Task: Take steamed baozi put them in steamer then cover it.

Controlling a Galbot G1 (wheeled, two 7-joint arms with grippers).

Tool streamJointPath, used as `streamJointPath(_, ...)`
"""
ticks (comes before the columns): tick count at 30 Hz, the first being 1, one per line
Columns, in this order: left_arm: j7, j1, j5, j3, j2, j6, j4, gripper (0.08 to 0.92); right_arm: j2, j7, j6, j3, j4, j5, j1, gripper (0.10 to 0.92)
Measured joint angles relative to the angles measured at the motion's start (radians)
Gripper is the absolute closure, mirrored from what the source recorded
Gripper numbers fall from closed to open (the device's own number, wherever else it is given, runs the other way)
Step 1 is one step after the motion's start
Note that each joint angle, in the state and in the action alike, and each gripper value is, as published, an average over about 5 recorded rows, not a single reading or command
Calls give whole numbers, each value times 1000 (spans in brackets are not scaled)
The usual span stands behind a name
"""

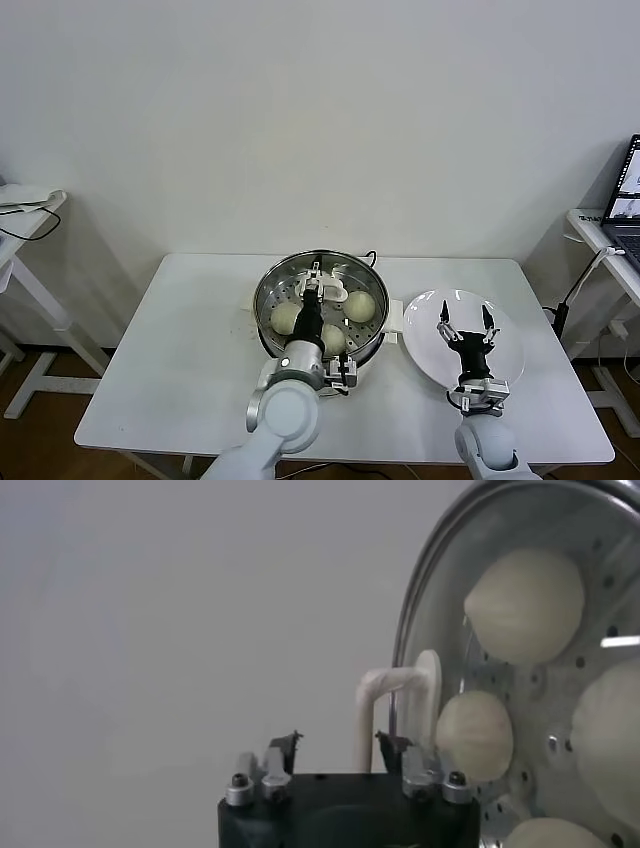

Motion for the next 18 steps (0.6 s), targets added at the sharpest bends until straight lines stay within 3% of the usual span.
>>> streamJointPath(4,4,24,-9,-4,21,3,-44,184,0,2,-2,0,3,0,3,203)
streamJointPath(12,1,91,-55,-40,79,0,-161,177,-3,1,-6,-2,14,-5,-3,203)
streamJointPath(18,-77,165,-214,-150,115,-48,-232,177,-18,4,-32,-2,38,-5,-23,203)
